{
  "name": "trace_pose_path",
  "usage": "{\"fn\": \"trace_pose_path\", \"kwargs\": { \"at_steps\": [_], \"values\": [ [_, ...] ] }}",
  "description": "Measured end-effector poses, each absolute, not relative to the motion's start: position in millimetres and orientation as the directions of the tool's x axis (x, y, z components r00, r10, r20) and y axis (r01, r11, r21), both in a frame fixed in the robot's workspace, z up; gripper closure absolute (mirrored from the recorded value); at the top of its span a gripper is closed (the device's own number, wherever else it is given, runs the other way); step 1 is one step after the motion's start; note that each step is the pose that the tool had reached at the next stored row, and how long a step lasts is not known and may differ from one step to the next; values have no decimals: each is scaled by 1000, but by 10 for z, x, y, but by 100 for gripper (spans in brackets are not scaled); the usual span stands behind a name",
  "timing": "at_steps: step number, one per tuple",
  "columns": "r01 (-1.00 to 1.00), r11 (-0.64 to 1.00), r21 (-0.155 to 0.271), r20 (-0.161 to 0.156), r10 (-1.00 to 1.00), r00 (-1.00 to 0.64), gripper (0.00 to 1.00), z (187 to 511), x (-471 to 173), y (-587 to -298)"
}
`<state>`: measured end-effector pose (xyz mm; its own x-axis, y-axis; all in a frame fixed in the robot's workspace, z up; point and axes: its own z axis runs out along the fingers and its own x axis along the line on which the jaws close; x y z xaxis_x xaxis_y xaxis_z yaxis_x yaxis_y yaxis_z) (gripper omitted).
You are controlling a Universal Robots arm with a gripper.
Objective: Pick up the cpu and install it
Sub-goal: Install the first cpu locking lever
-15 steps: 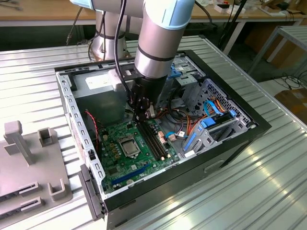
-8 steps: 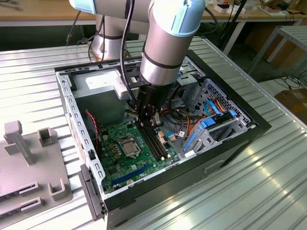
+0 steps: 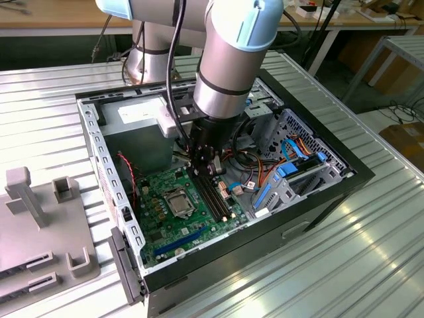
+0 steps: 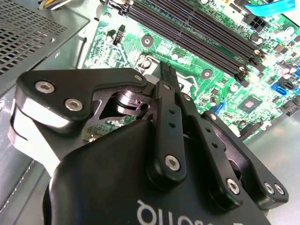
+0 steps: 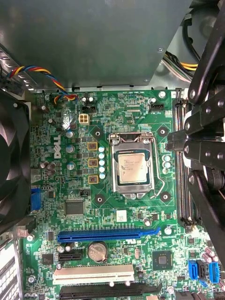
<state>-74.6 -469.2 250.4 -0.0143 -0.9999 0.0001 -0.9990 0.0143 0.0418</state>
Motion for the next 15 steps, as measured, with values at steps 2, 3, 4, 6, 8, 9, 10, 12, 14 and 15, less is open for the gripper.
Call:
{"fn": "trace_pose_path", "kwargs": {
  "at_steps": [2, 3, 4, 6, 8, 9, 10, 12, 14, 15],
  "values": [
    [-999, 15, 42, 0, -1000, -15, 89, 2499, -747, -4742],
    [-999, 15, 42, 1, -1000, -15, 89, 2498, -747, -4773],
    [-999, 15, 42, 1, -1000, -15, 89, 2496, -747, -4803],
    [-999, 15, 42, 2, -1000, -15, 89, 2493, -747, -4847],
    [-999, 15, 42, 3, -1000, -15, 89, 2487, -747, -4890],
    [-999, 15, 42, 3, -1000, -15, 89, 2480, -747, -4907],
    [-999, 15, 42, 3, -1000, -15, 89, 2472, -747, -4923],
    [-999, 15, 42, 3, -1000, -15, 89, 2442, -747, -4955],
    [-999, 15, 42, 3, -1000, -15, 89, 2414, -747, -4998],
    [-999, 15, 42, 3, -1000, -15, 89, 2404, -747, -5026]
  ]
}}
